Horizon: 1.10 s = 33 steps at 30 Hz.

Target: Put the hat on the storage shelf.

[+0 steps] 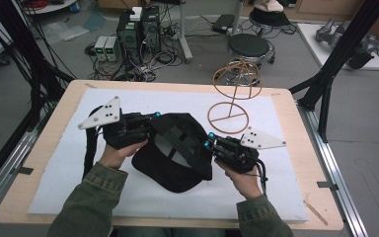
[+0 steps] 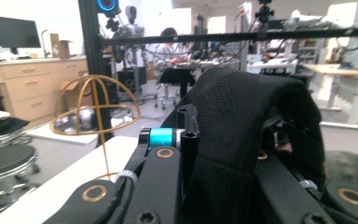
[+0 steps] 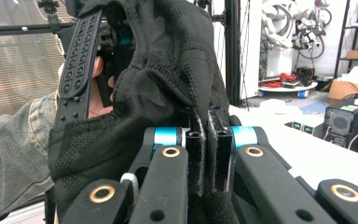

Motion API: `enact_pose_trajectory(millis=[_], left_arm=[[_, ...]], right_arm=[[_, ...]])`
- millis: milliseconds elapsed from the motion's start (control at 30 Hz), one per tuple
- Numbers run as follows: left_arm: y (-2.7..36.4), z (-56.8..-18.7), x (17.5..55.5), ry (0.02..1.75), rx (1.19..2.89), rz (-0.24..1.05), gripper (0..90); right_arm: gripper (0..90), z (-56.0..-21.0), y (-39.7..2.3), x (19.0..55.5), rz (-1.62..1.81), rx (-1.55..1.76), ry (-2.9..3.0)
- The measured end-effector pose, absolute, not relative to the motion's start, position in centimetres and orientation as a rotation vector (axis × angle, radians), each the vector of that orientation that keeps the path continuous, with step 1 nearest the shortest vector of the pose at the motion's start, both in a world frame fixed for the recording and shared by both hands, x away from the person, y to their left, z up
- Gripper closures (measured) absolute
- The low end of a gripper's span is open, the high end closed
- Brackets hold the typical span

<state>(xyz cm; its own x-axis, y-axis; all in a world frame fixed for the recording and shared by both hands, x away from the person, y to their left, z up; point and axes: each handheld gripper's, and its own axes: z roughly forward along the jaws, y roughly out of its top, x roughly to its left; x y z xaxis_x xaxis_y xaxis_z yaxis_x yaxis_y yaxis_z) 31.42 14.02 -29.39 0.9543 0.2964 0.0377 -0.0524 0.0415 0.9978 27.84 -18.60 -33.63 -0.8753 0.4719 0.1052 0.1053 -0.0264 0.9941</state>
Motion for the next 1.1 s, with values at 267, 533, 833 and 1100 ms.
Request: enact_pose_trajectory(millis=[267,533,833,1100], left_arm=[[14.0,-29.6,31.5,0.257,1.55,0.332,68.7],[13.9,-29.6,31.4,0.318,1.568,0.406,52.6],[14.7,-29.7,31.0,0.35,1.555,0.457,42.7],[16.6,-30.1,30.3,0.403,1.531,0.52,36.7]], right_arm=[[88.2,-33.0,-19.2,27.8,2.0,0.643,1.975],[88.1,-32.6,-19.9,27.9,2.053,0.726,1.912],[88.1,-32.2,-20.5,27.7,2.072,0.758,1.847],[87.9,-31.9,-21.4,27.6,2.061,0.789,1.804]])
